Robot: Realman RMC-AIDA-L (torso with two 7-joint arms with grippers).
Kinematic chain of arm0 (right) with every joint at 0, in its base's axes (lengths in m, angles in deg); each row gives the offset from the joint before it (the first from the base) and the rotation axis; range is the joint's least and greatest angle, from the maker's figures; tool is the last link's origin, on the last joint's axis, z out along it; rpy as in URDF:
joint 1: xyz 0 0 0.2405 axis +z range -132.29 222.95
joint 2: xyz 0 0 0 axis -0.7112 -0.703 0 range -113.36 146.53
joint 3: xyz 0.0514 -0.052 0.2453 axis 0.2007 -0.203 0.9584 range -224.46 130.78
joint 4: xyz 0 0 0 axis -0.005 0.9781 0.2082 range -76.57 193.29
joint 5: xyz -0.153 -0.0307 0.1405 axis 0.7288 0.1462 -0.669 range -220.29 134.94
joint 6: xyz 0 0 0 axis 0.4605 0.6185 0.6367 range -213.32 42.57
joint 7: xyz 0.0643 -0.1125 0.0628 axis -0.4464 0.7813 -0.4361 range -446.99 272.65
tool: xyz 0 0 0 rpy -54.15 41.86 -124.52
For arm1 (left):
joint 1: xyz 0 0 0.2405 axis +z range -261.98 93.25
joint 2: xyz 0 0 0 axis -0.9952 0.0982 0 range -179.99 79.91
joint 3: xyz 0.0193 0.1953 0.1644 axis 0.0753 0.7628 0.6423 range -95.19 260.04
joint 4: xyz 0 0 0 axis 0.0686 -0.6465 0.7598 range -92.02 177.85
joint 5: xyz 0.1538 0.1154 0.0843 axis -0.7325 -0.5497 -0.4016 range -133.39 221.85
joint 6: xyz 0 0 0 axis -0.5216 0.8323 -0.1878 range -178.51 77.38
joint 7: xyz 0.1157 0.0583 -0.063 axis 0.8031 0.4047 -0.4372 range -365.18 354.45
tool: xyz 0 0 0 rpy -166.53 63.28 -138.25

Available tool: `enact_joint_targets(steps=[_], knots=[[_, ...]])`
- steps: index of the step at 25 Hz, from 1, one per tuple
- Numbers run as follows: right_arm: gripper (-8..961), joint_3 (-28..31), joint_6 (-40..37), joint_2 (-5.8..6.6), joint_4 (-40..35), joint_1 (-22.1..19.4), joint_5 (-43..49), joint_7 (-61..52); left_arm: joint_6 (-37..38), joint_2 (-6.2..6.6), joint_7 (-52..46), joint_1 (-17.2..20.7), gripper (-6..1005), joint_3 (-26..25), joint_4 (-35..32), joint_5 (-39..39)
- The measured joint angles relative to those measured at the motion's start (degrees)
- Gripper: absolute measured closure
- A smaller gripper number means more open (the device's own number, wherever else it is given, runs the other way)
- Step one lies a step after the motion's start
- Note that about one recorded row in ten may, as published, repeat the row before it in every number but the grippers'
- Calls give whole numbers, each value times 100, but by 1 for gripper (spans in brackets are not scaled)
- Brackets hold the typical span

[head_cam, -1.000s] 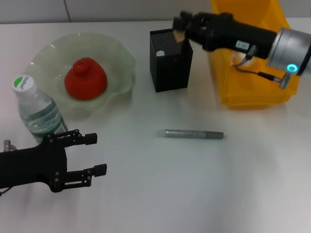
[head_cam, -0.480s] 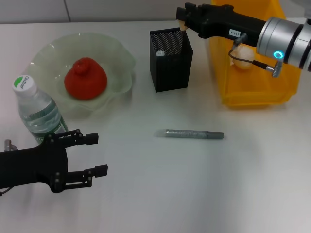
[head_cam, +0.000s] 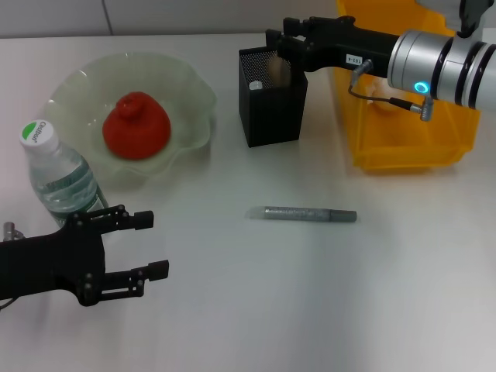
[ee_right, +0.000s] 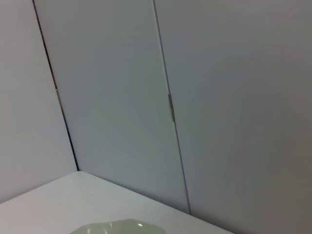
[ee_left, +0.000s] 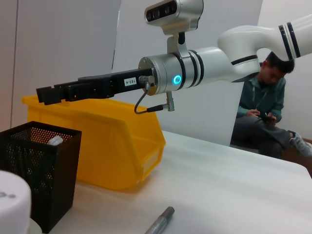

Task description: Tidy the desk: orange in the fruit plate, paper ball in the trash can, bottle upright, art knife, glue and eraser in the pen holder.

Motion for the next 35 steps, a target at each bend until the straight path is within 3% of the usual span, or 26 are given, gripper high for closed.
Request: enact_joint_targets(steps=[6, 10, 16, 17, 20, 21, 25, 26, 31, 35], knots=[[560, -3, -128, -7, -46, -45, -13, 6, 0, 16, -20, -20, 229, 0, 0, 0], [398, 45, -664, -8, -210, -197, -41, 25, -1, 22, -22, -23, 229, 0, -1, 0], [287, 8, -2606, 59, -1215, -795, 100, -262, 3, 34, -2, -24, 229, 0, -9, 0], [287, 8, -2606, 59, -1215, -795, 100, -262, 3, 34, -2, -24, 229, 0, -9, 0], [287, -87, -2851, 128, -1750, -859, 819, -904, -1, 34, 11, -20, 229, 0, -8, 0], [288, -101, -2941, 148, -2055, -791, 1513, -1317, 0, 34, 16, -22, 229, 0, -8, 0], [288, -136, -3182, 153, -2360, -601, 2515, -1758, 2, 33, 16, -23, 229, 0, -8, 0], [288, -151, -3361, 139, -2480, -426, 3133, -2010, 6, 32, 7, -24, 229, 0, -8, -1], [288, -227, -3541, 65, -2552, 34, 4333, -2529, 8, 23, 3, -22, 229, 0, -8, 0], [289, -587, -3520, 30, -2541, 206, 4724, -2734, 8, 14, 4, -14, 229, 0, -8, 0]])
